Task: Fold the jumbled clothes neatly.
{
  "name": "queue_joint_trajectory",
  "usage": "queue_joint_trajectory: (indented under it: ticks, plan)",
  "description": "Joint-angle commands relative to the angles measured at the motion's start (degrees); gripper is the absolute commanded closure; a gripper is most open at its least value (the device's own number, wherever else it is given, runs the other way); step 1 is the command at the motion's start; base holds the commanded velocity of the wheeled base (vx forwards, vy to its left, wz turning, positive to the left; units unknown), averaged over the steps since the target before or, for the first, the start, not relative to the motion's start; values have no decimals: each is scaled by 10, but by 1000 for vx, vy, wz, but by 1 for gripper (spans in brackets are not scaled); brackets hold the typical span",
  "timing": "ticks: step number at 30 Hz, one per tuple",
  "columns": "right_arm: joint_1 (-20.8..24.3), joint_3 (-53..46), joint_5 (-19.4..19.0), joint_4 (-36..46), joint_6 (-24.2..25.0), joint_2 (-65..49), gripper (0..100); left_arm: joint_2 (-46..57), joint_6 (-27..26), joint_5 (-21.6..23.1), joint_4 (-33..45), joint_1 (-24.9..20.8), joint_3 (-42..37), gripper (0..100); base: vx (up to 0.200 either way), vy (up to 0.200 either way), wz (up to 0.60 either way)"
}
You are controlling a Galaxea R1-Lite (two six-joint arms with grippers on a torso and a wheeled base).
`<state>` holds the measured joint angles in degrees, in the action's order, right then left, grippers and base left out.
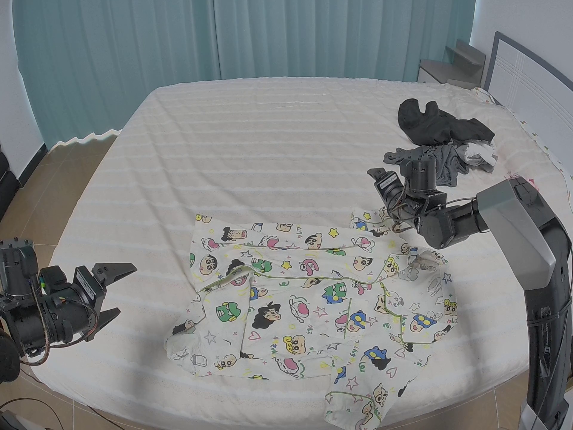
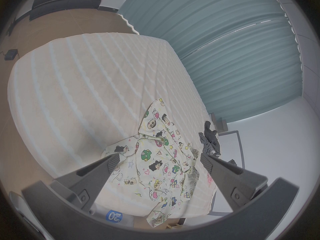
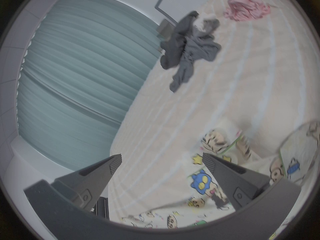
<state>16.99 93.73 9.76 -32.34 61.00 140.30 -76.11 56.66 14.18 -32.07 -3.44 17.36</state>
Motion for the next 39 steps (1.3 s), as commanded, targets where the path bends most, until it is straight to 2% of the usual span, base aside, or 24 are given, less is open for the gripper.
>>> queue_joint_trajectory:
  ticks: [1,6,11,12,13,15,17,20,22,24,25,27,33,39]
  plan:
    - [-4,32,9,-1,-25,-4,0,-4,0,-2,-8,1,-1,0,0,0,0]
    - [-5,-2,13,1,-34,-28,0,-3,-1,-1,-9,1,-3,0,0,0,0]
    - [-1,-156,12,-4,-48,-122,0,1,-23,7,-10,-12,-24,0,0,0,0]
    - [-1,-156,12,-4,-48,-122,0,1,-23,7,-10,-12,-24,0,0,0,0]
    - [1,-229,12,-5,-49,-172,0,-4,-34,8,-8,-32,-31,0,0,0,0]
    - [4,-291,10,-7,-53,-216,0,-12,-40,8,-7,-56,-32,0,0,0,0]
    - [4,-384,8,-14,-55,-283,0,-34,-56,4,-7,-104,-26,0,0,0,0]
    - [2,-491,8,-45,-54,-355,0,-86,-81,-3,-5,-139,0,0,0,0,0]
    - [2,-534,10,-63,-54,-379,0,-111,-81,-4,-4,-148,12,0,0,0,0]
    - [2,-624,13,-117,-56,-425,0,-189,-82,-6,-4,-167,38,0,0,0,0]
    - [2,-633,13,-122,-56,-429,0,-197,-82,-6,-4,-168,42,0,0,0,0]
    - [2,-711,15,-169,-68,-460,0,-271,-84,-23,-7,-170,71,0,0,0,0]
    - [5,-773,46,-215,-79,-492,0,-378,-94,-66,-7,-171,131,0,0,0,0]
    - [8,-769,59,-217,-105,-485,0,-423,-101,-73,-9,-198,160,0,0,0,0]
